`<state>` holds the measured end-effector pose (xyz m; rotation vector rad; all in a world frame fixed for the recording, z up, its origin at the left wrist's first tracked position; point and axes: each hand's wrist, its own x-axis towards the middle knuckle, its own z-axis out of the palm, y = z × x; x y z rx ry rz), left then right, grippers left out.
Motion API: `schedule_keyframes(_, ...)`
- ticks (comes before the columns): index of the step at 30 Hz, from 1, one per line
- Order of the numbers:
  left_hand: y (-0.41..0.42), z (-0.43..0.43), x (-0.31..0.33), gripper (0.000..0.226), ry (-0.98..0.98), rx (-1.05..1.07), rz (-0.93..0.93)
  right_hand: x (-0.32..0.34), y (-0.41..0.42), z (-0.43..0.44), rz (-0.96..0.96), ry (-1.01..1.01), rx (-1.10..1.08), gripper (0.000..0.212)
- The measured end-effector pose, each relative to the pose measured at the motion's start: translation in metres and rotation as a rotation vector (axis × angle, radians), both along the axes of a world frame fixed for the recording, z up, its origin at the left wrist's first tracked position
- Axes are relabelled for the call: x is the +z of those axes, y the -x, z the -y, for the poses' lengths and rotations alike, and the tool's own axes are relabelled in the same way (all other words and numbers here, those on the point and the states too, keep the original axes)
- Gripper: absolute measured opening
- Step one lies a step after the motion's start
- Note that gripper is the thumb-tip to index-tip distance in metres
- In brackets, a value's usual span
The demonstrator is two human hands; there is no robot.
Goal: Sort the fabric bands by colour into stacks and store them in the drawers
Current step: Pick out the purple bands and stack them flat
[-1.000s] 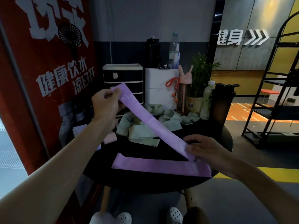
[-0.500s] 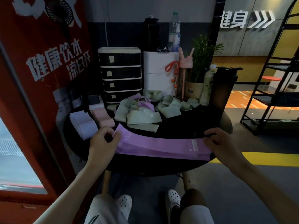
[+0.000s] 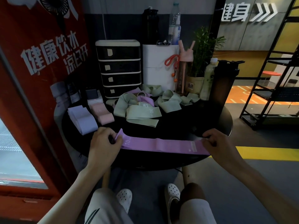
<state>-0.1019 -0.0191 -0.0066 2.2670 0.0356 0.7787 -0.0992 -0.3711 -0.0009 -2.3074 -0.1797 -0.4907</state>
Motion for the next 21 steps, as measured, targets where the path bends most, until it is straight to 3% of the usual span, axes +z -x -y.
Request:
schedule_keyframes(4, 0.000, -0.001, 0.000, 0.023, 0.004, -0.015, -0.033, 0.003, 0.000, -0.001, 0.040, 0.028, -0.008, 0.008)
schedule_keyframes(6, 0.001, 0.002, 0.005, 0.036, -0.183, -0.067, -0.015, 0.005, -0.001, 0.000, 0.086, 0.066, 0.017, 0.011)
schedule_keyframes(10, 0.000, 0.020, 0.024, 0.047, -0.545, -0.356, -0.004, 0.006, 0.001, 0.007, -0.037, 0.219, 0.242, 0.047)
schedule_keyframes(14, -0.010, 0.045, 0.024, 0.052, -0.509, -0.613, -0.252, 0.002, -0.001, 0.011, -0.083, 0.204, 0.330, 0.038)
schedule_keyframes(21, -0.025, 0.050, 0.014, 0.028, -0.506, -0.670, -0.254, 0.003, -0.001, 0.012, -0.083, 0.155, 0.356, 0.029)
